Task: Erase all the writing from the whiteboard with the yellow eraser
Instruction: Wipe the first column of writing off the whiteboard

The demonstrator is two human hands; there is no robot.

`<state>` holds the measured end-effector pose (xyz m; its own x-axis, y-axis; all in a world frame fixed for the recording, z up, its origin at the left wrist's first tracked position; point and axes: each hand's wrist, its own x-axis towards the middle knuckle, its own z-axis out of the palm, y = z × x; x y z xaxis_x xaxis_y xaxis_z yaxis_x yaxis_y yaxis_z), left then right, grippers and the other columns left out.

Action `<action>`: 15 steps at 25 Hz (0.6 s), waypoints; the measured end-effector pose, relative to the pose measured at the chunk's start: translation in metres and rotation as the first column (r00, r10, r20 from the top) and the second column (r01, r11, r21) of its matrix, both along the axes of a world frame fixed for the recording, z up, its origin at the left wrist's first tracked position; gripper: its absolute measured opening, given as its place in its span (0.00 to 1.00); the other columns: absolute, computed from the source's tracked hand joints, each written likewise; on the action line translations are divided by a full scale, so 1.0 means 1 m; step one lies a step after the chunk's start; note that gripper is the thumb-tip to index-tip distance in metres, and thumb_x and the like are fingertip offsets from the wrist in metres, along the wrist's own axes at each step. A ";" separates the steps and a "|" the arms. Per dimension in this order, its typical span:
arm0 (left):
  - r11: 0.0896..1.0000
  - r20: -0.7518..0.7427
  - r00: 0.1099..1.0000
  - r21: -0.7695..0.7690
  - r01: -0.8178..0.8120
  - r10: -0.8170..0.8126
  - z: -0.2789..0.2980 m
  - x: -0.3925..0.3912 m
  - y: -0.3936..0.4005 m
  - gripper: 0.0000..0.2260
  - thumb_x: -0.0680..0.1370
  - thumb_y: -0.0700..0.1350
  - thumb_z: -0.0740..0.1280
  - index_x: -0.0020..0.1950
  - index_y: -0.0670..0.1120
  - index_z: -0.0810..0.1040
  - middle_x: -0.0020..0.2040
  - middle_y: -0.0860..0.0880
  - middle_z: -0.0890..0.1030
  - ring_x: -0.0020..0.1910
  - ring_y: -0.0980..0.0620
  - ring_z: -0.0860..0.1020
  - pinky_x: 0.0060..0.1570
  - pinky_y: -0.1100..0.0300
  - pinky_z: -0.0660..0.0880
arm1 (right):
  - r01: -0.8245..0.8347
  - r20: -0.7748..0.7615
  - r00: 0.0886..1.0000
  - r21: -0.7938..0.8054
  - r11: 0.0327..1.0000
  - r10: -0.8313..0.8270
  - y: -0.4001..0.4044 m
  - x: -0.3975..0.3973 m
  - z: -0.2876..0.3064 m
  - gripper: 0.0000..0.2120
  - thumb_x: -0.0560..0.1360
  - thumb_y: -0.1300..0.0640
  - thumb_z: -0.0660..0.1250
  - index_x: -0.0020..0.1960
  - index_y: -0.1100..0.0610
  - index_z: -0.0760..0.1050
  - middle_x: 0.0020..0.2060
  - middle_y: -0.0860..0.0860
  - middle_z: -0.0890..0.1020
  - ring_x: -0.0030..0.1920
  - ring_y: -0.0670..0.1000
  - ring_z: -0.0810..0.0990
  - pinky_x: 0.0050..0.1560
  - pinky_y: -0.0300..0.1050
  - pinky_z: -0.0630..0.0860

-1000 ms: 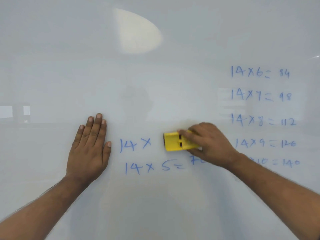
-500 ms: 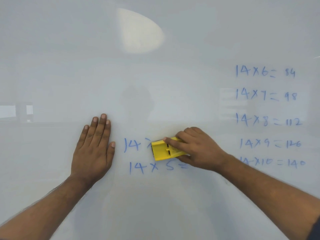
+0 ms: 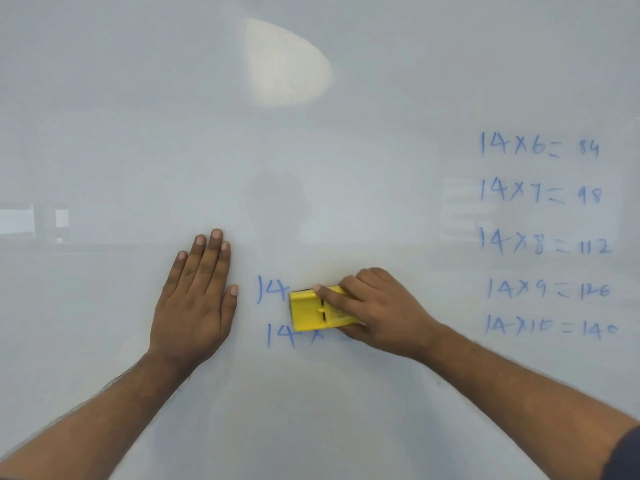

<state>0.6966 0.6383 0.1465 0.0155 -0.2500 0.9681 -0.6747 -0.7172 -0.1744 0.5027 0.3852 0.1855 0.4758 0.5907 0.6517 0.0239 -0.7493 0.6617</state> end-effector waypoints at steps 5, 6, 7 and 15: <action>1.000 0.002 1.000 -0.011 -0.014 0.014 -0.004 -0.002 -0.001 0.28 0.84 0.49 0.51 0.82 0.39 0.55 0.84 0.43 0.55 0.83 0.45 0.53 0.82 0.48 0.50 | -0.011 0.184 0.982 0.300 0.954 -0.047 -0.007 -0.005 0.035 0.27 0.76 0.46 0.65 0.71 0.55 0.69 0.44 0.54 0.76 0.41 0.58 0.72 0.42 0.51 0.68; 1.000 0.002 1.000 -0.009 -0.014 0.014 -0.004 -0.002 -0.001 0.27 0.84 0.49 0.52 0.82 0.39 0.55 0.84 0.43 0.55 0.83 0.45 0.53 0.82 0.47 0.50 | -0.023 0.203 0.978 0.338 0.941 -0.049 0.002 0.000 0.038 0.27 0.75 0.45 0.65 0.71 0.55 0.69 0.45 0.54 0.76 0.42 0.58 0.72 0.43 0.51 0.68; 1.000 0.003 1.000 -0.008 -0.012 0.012 -0.004 -0.002 -0.001 0.27 0.84 0.49 0.52 0.82 0.39 0.55 0.84 0.43 0.55 0.83 0.45 0.53 0.81 0.47 0.50 | -0.037 0.211 0.977 0.359 0.933 -0.043 0.012 0.007 0.039 0.27 0.75 0.45 0.66 0.71 0.55 0.70 0.45 0.54 0.76 0.42 0.58 0.72 0.43 0.51 0.68; 1.000 0.013 1.000 -0.002 -0.006 0.006 -0.013 0.002 0.005 0.27 0.84 0.49 0.52 0.82 0.40 0.56 0.83 0.43 0.56 0.83 0.46 0.53 0.81 0.48 0.50 | -0.045 0.000 0.999 -0.004 0.999 0.045 0.023 0.017 -0.010 0.26 0.75 0.49 0.67 0.70 0.55 0.70 0.44 0.53 0.76 0.42 0.56 0.71 0.45 0.50 0.69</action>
